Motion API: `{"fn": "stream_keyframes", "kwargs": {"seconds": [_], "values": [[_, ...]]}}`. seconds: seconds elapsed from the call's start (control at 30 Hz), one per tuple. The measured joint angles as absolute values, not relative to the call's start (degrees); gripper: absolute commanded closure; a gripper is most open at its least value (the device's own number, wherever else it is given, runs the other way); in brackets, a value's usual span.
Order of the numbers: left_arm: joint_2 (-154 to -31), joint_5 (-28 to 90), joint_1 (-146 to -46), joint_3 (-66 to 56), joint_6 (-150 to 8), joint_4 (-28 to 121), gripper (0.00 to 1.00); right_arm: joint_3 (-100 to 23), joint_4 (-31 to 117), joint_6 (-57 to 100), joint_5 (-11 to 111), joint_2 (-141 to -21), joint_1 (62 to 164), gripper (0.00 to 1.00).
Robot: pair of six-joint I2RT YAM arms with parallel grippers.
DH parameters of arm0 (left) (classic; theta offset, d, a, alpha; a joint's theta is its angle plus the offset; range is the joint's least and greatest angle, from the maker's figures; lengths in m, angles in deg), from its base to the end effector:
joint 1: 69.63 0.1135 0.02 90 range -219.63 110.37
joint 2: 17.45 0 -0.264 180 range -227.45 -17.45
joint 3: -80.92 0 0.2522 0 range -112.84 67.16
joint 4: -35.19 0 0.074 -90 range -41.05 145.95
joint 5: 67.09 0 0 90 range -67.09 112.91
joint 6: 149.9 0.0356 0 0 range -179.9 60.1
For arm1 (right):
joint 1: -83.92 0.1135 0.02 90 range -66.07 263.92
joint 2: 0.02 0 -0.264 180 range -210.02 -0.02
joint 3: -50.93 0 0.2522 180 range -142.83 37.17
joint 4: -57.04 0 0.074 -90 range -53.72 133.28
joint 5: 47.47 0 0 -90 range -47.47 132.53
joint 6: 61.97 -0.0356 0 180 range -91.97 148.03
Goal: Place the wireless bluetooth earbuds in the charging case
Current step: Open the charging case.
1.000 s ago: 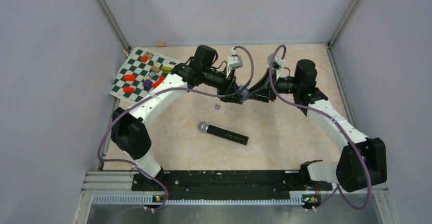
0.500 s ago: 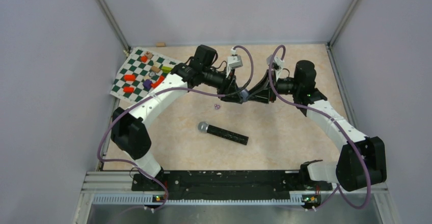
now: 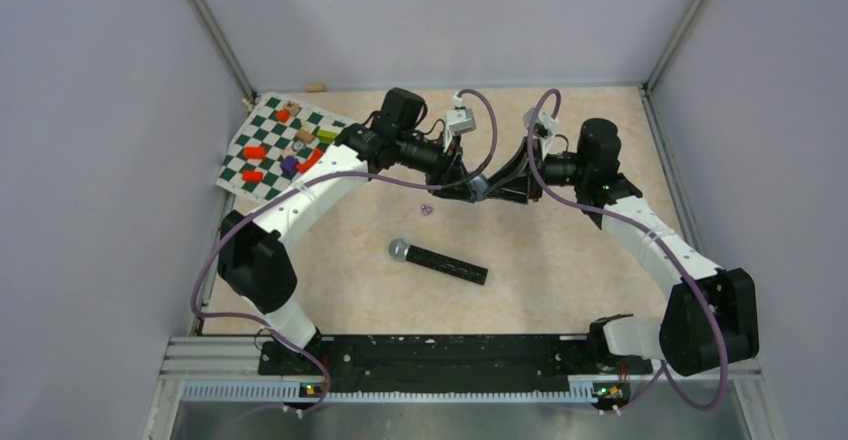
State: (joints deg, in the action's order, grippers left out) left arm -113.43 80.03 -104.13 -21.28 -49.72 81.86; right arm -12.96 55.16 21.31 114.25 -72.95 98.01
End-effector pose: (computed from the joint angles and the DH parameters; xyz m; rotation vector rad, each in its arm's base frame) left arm 0.2874 -0.2338 0.3428 1.3174 1.7841 -1.3536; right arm 0.2587 0.0998 0.3101 -1.0307 1.4992 1.3437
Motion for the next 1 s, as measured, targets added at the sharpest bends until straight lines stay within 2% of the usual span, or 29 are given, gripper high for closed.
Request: {"fn": "stream_keyframes", "kwargs": {"seconds": [0.1,0.17,0.27,0.3,1.0], "values": [[-113.4,80.0,-104.1,-21.3,-49.7,81.8,0.85,-13.0,55.3,21.3,114.2,-72.9,98.0,0.69],[-113.4,80.1,-104.1,-21.3,-49.5,81.8,0.91,-13.0,55.3,21.2,114.2,-72.9,98.0,0.62],[-113.4,80.3,-104.1,-21.2,-49.0,81.9,1.0,-13.0,55.3,21.0,114.0,-72.9,98.0,0.57],[-113.4,80.5,-104.1,-21.2,-48.8,81.9,1.0,-13.0,55.2,21.0,113.8,-72.9,98.0,0.55],[-113.4,80.5,-103.7,-20.3,-46.3,82.4,1.0,-13.0,54.0,22.1,106.3,-72.1,93.9,0.5]]}}
